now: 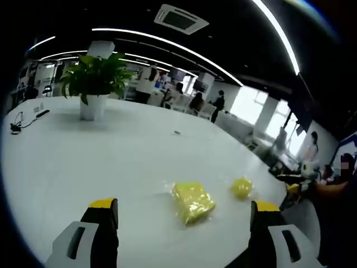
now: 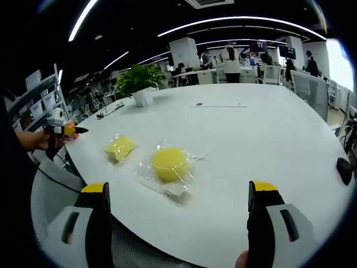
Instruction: Compare the silicone blocks by pressing each to a similar depth, holding the contact briefly, and releasing to observe deformation and rebound differences across the visible hardness samples.
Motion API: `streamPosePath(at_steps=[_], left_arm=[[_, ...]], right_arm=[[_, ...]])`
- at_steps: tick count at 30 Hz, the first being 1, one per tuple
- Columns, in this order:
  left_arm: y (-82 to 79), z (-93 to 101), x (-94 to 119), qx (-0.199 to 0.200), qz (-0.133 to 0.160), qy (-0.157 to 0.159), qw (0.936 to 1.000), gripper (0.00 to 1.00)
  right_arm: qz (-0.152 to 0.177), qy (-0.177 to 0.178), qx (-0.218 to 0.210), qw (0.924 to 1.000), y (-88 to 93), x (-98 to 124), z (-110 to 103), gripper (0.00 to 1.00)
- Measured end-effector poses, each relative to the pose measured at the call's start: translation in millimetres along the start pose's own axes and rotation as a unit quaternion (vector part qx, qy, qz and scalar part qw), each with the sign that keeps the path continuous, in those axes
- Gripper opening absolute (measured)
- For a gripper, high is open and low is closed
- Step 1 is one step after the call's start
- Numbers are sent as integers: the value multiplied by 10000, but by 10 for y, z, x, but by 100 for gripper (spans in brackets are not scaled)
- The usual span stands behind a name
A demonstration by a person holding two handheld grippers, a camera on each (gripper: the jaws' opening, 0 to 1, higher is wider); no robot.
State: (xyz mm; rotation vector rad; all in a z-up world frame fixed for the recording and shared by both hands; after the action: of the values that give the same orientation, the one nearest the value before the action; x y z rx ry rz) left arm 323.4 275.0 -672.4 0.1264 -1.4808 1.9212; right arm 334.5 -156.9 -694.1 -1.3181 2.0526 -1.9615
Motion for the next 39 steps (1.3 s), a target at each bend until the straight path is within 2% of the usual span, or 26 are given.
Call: streamPosePath(at_steps=[9, 13, 14, 15, 17, 21, 28, 31, 39], left_arm=[[-45, 35, 3, 38, 54, 66, 10000, 100], [-72, 47, 5, -179, 42, 14, 9998, 100], [-89, 53, 5, -252, 85, 24, 9996, 100], [-139, 53, 2, -436, 251, 39, 9987, 100], [-145, 79, 13, -484, 270, 52, 9984, 100], [-128, 141, 3, -744, 255, 108, 9968, 100], [-81, 169, -35, -627, 153, 180, 9978, 100], [-74, 195, -31, -530, 139, 270, 9981, 100], [-84, 224, -53, -580, 98, 315, 9978, 100]], right_arm=[[19, -28, 18, 10000, -38, -10, 9, 96], [-33, -65, 178, 9998, -37, -19, -7, 96], [-54, -80, 215, 9997, -32, -22, -19, 96], [-65, -118, 271, 9995, -31, -26, -41, 96], [-70, -147, 395, 9991, -42, -27, -79, 96], [97, -125, 466, 9988, -122, -6, -101, 96], [105, -109, 496, 9987, -143, -2, -111, 96], [136, -110, 371, 9992, -150, 3, -101, 96], [100, -110, 347, 9993, -128, -14, -112, 96]])
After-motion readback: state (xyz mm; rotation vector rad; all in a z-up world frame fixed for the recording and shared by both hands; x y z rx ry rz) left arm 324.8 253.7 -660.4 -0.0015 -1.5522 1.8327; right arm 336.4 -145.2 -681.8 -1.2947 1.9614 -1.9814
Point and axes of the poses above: the point that each gripper's makers call its tool centre point, and the gripper's own axes: x roughly backward along the fingers, z roughly to its right, y roughly out of its underside, the point moved 3 cm from there along x, roughly backward along the fingers, and after that the axes turned 3 degrees about -z, right-handed, at the moved point
